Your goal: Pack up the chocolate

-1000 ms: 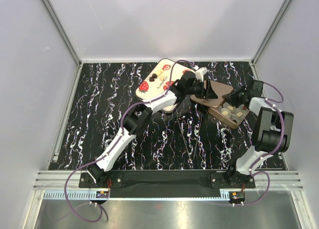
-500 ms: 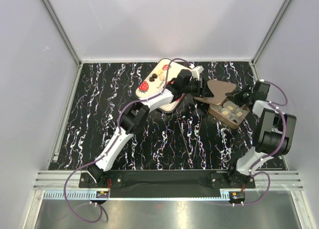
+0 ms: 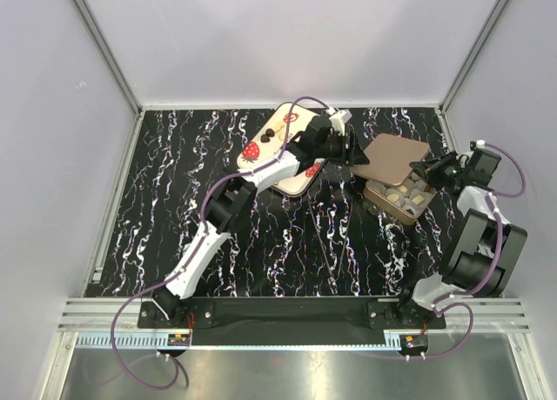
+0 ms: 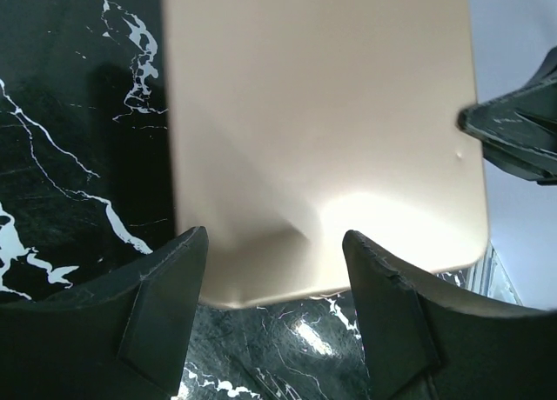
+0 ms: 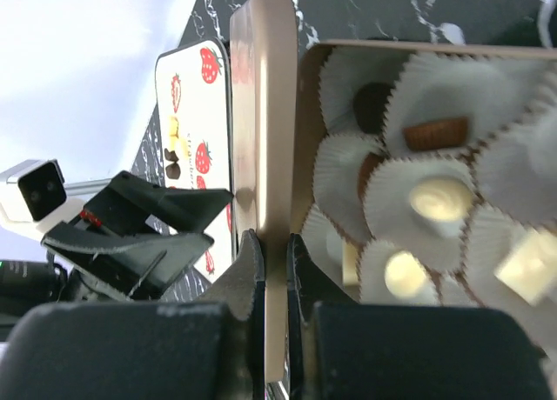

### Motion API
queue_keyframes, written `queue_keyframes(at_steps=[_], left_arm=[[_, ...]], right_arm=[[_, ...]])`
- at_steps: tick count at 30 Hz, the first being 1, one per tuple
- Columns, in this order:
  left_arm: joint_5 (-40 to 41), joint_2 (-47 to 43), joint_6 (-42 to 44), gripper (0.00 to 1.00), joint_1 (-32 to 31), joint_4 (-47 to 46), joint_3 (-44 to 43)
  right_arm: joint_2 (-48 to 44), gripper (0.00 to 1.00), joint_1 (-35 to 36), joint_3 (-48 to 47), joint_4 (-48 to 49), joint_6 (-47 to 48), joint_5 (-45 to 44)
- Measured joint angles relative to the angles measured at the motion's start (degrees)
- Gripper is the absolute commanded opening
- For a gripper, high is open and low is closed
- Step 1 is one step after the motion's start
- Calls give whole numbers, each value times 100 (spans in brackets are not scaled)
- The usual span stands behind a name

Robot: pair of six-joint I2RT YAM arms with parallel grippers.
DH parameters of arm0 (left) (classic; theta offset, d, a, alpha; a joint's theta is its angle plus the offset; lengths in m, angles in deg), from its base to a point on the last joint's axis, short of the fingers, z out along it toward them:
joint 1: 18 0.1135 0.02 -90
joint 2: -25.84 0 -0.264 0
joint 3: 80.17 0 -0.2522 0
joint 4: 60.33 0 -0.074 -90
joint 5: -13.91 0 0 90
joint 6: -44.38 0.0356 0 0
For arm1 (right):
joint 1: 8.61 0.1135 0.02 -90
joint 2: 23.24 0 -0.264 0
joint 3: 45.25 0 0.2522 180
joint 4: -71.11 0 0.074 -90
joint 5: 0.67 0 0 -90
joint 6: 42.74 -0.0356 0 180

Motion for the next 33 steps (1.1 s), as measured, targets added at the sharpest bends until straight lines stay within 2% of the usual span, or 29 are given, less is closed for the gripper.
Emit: queue_keyframes(at_steps=[9,16,24,33], left_arm=[[-31,79,-20,70,-210,-245,0],[-37,188,-17,69,-439,-306,-2],[-44,197,-15,69,-444,-313,0],[90,197,149,73,-442,-254,122]], right_arm=[[-319,4,-726,105,-782,444,181],[-319,14,-964,105,-1244,785,358],[-315,15,-1054,105,-1539,1069,249],[-109,20,-1226,72,-1746,1185,35]])
